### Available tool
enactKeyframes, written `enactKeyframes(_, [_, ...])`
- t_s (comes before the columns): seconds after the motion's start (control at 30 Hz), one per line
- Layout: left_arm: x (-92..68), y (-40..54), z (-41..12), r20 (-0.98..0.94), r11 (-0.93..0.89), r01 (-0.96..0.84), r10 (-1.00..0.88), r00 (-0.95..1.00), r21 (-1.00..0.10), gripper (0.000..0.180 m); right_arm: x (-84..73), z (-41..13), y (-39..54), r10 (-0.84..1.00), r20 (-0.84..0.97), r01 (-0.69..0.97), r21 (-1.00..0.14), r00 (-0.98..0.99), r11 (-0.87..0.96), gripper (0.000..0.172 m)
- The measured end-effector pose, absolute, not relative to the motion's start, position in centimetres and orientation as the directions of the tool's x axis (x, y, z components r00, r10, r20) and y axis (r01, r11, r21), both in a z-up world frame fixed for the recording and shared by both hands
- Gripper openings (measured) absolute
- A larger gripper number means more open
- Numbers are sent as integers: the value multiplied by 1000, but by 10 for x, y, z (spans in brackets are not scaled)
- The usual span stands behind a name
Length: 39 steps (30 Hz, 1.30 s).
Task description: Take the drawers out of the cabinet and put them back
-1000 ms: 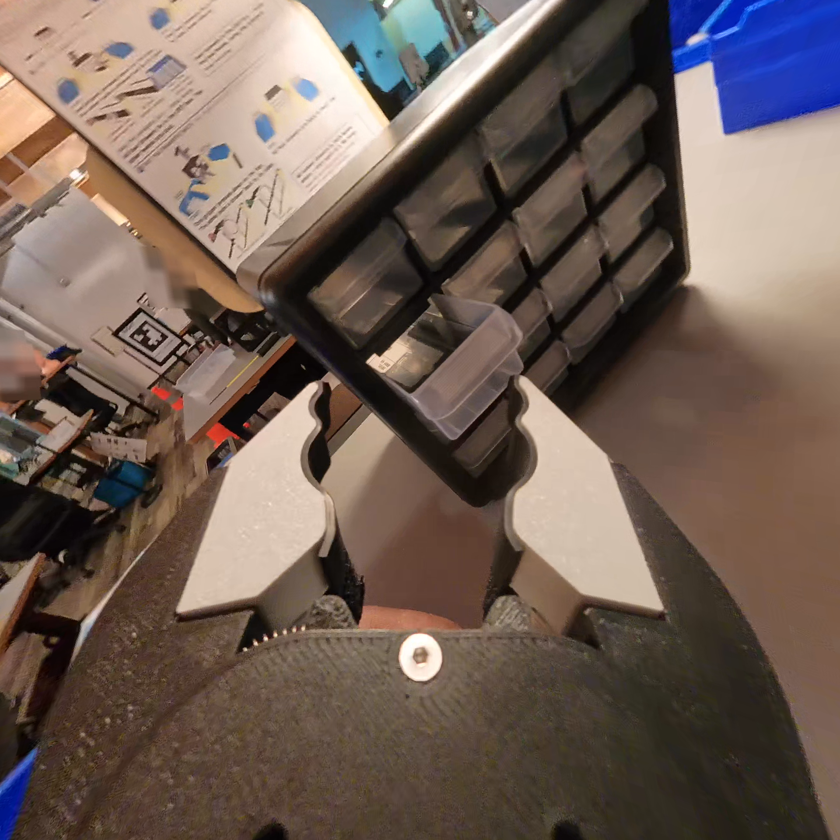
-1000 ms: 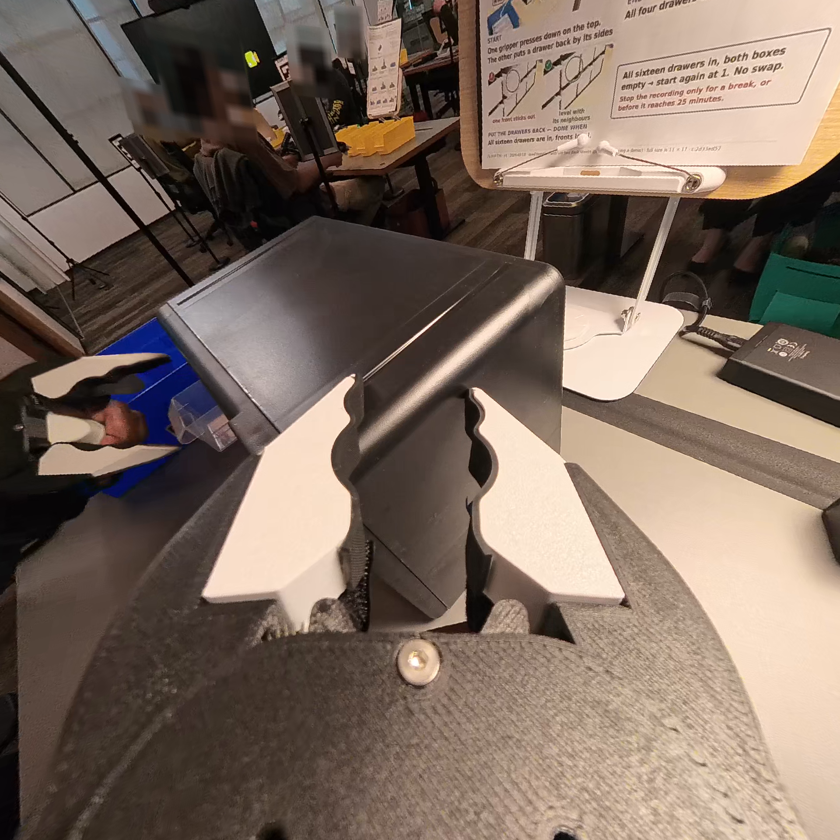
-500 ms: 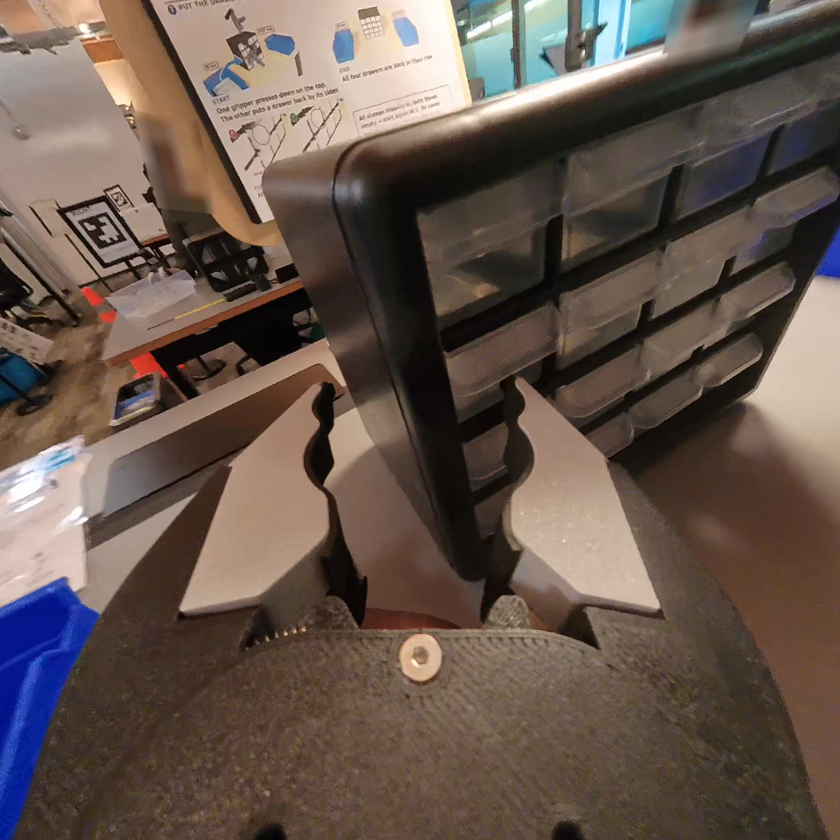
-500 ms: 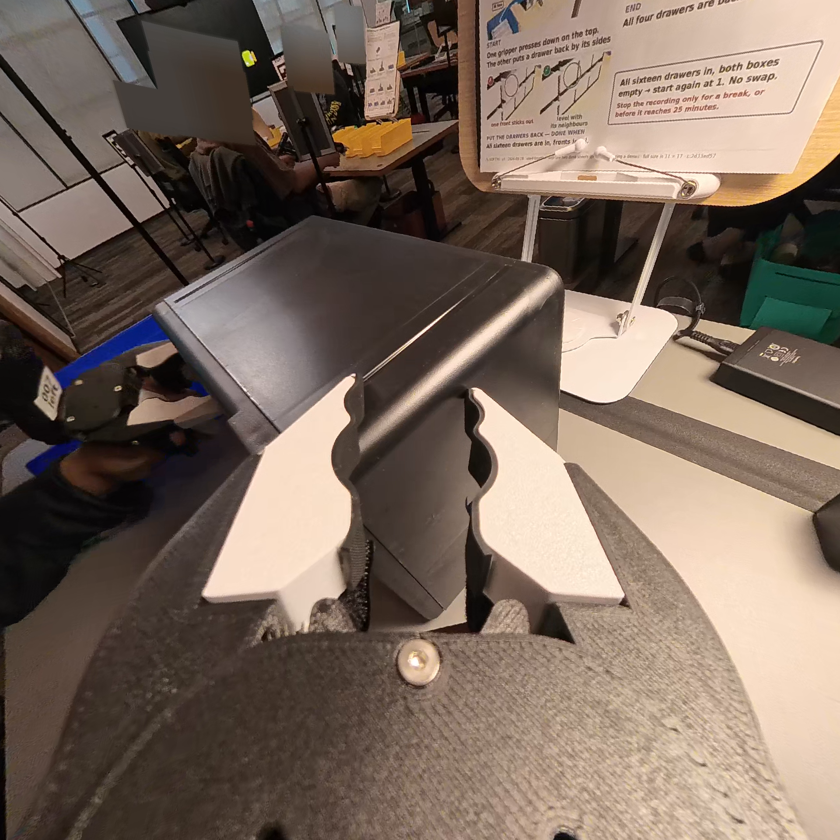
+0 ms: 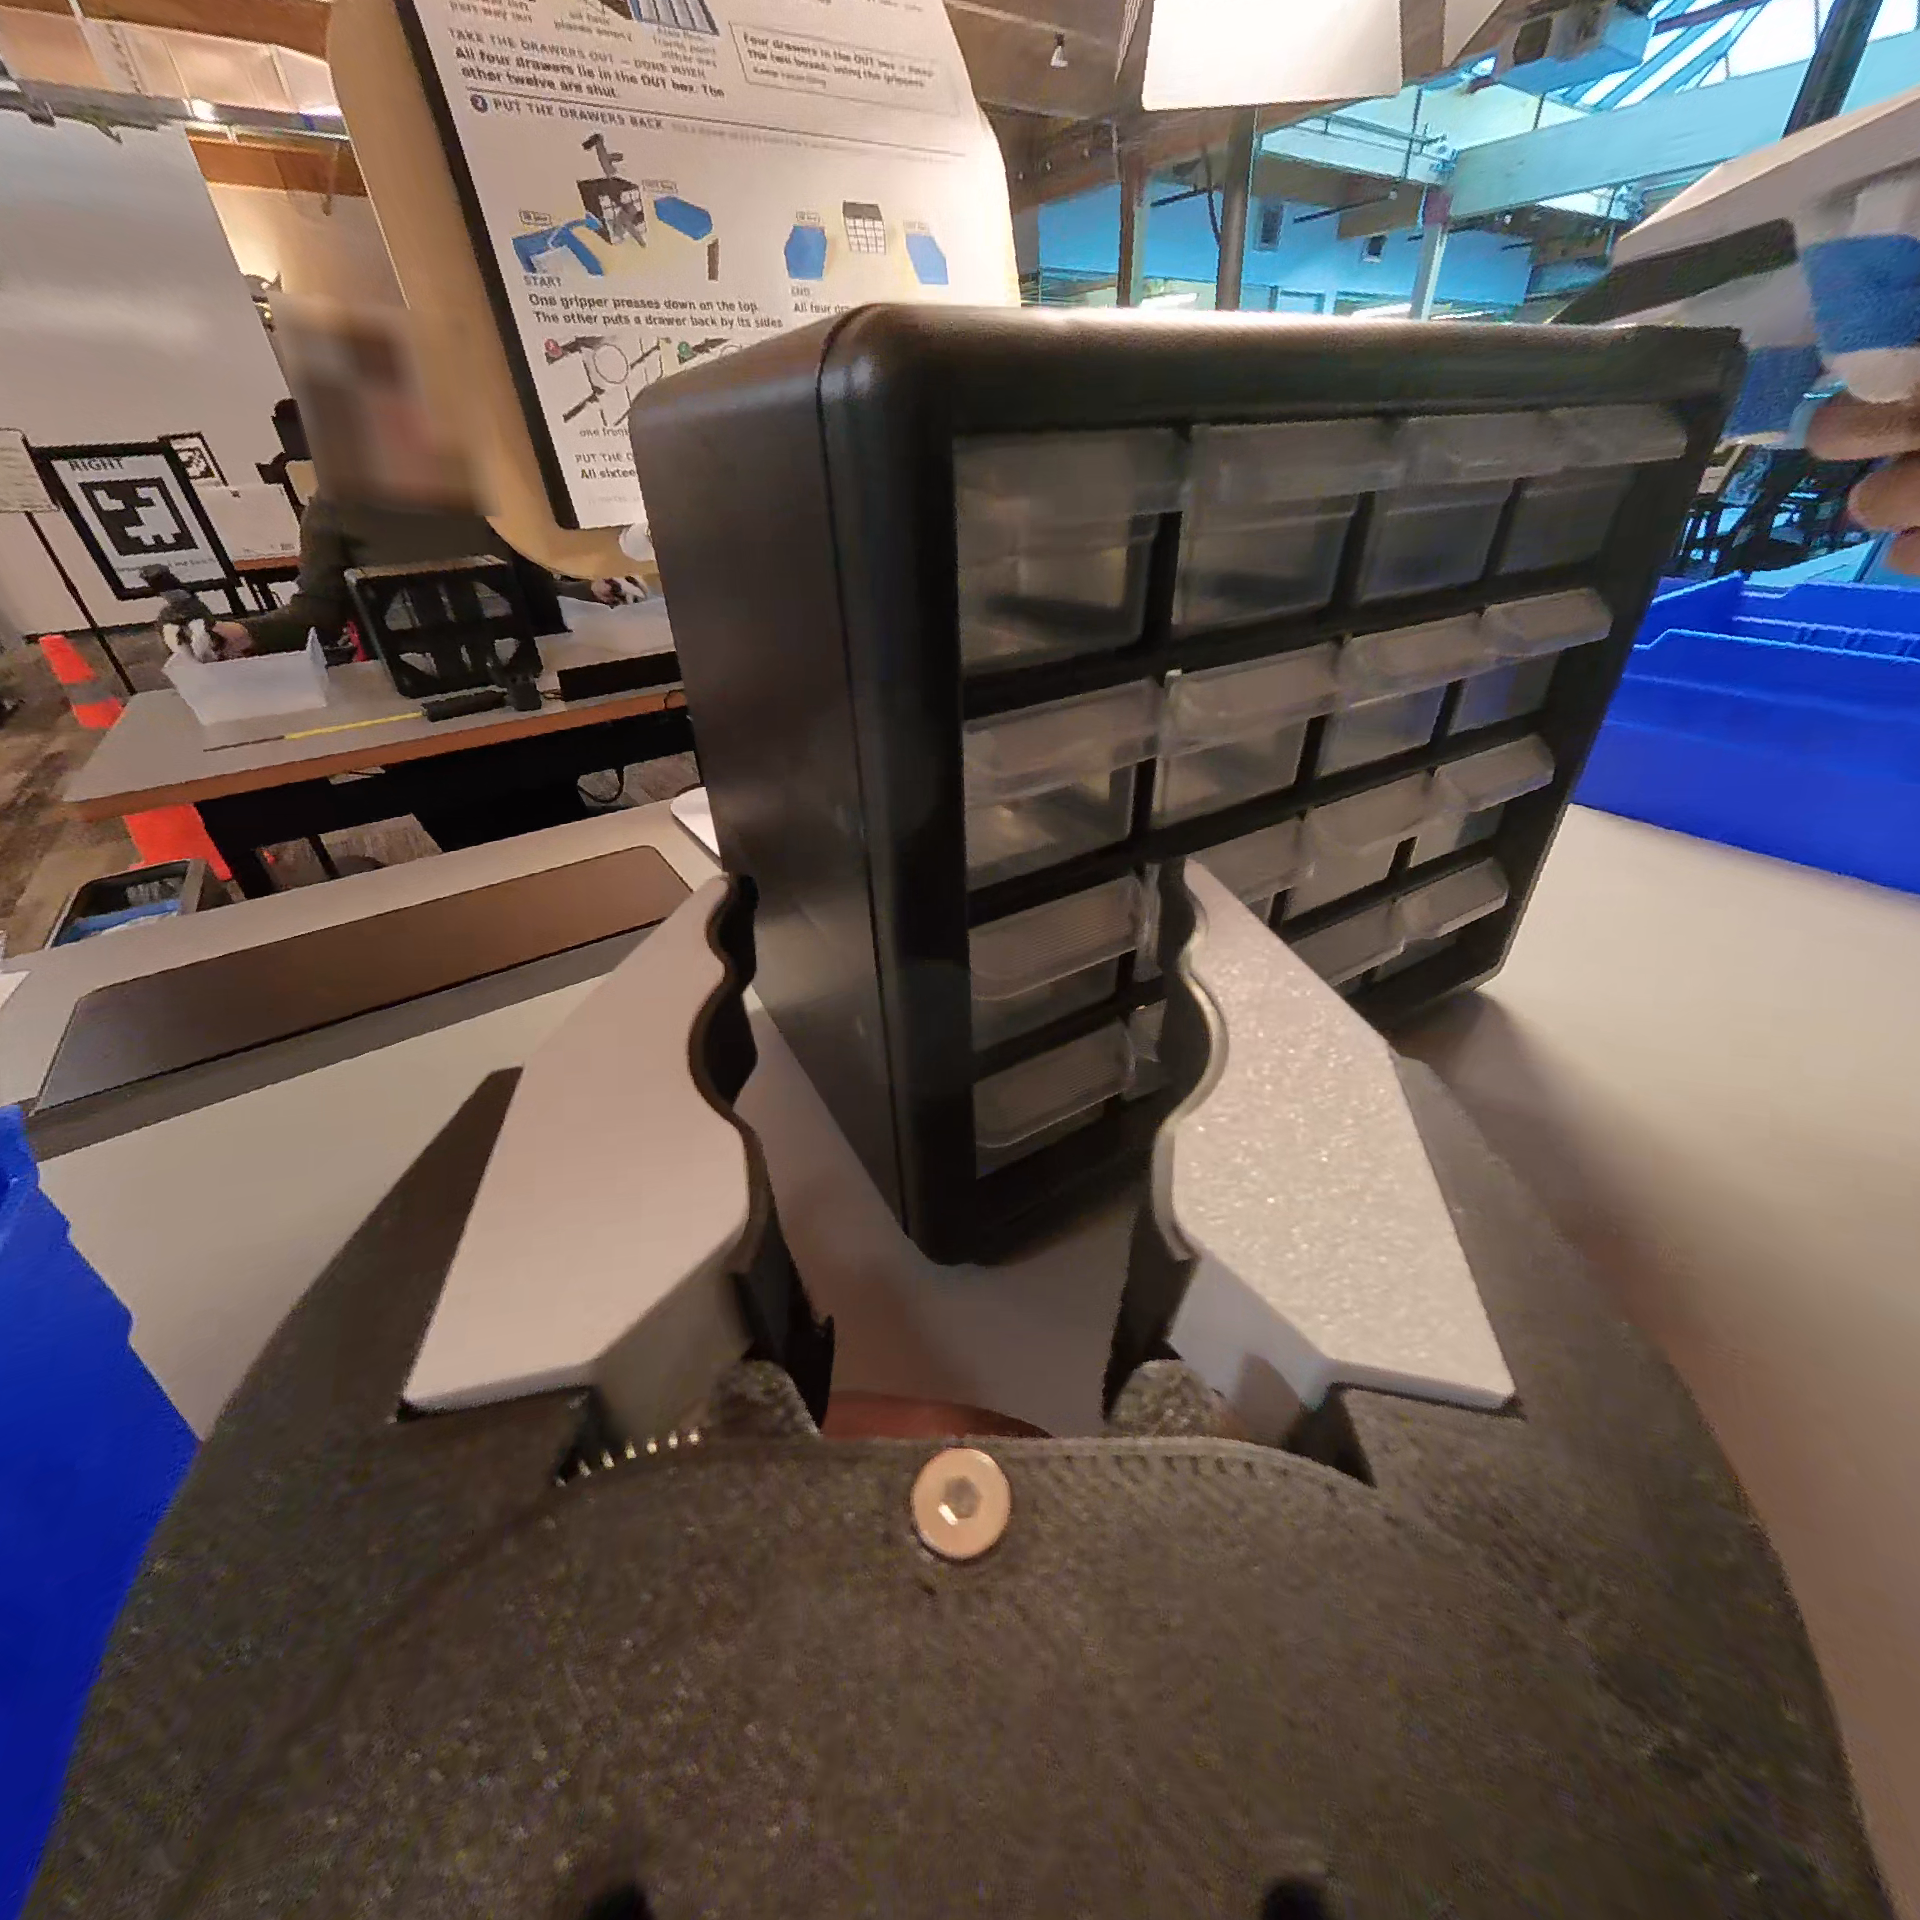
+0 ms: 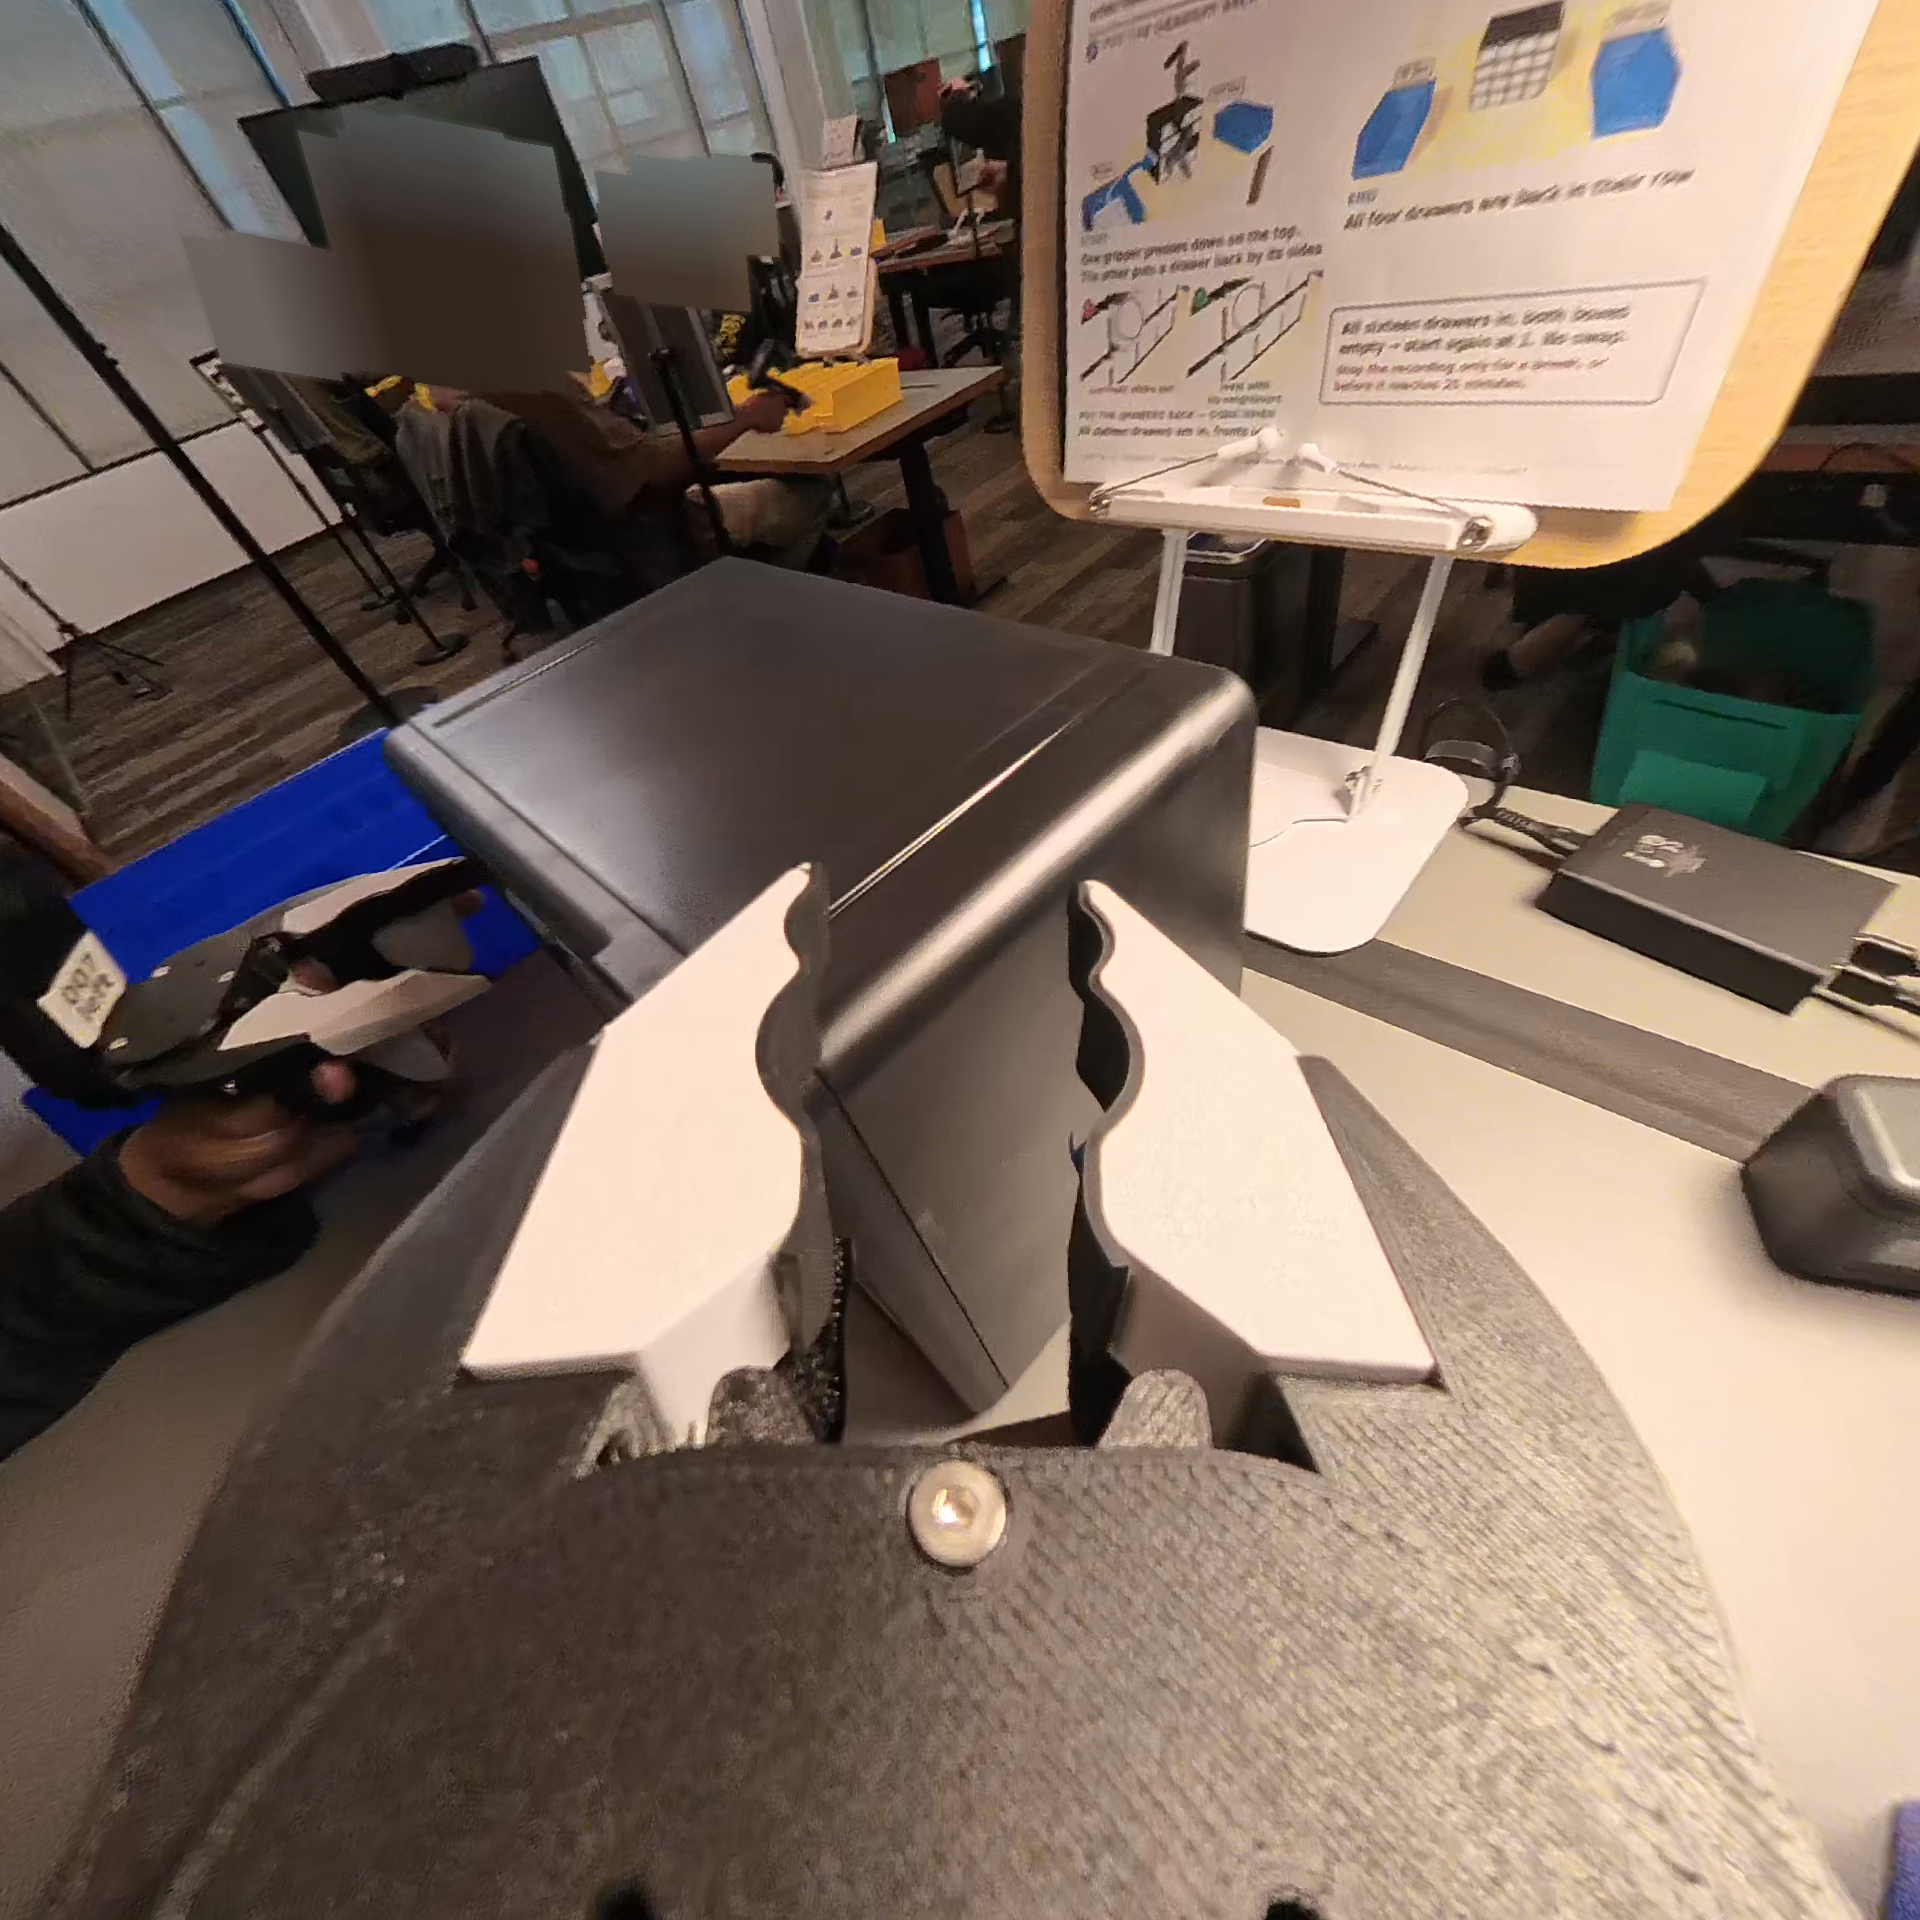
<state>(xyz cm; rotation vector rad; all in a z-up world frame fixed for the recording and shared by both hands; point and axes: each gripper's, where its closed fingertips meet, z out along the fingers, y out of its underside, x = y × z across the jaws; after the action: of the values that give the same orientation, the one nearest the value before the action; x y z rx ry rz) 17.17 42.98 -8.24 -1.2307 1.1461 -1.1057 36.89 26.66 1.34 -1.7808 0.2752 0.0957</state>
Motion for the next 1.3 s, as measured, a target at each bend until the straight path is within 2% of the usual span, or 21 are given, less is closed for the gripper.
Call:
enactKeyframes(0.17, [169,427,-98,-75,66,-60,-984,160,-996,81,367,0,220,-273,-201,-238,-965,941,-112,56])
enactKeyframes(0.5, [123,405,-116,-87,50,-167,-971,221,-985,81,304,-116,90,-485,-207,-250,-968,850,-25,58])
enactKeyframes(0.63, [78,393,-129,-165,104,-218,-946,281,-970,81,292,-109,40,-546,-142,-179,-984,825,-14,60])
enactKeyframes(0.73, [31,390,-103,-115,103,-50,-899,422,-993,74,299,-90,2,-615,-69,-111,-993,785,-30,63])
enactKeyframes(0.83, [-16,391,-93,-62,87,23,-845,531,-996,76,318,-81,-34,-692,-12,-86,-994,722,-72,67])
enactKeyframes(1.07, [-96,427,-79,-196,223,-68,-626,754,-973,79,357,-109,-74,-779,-19,-165,-980,627,-109,77])
enactKeyframes(1.3, [-91,452,-110,-207,101,-185,-610,765,-978,78,373,-135,-52,-767,-60,-229,-967,639,-115,81])
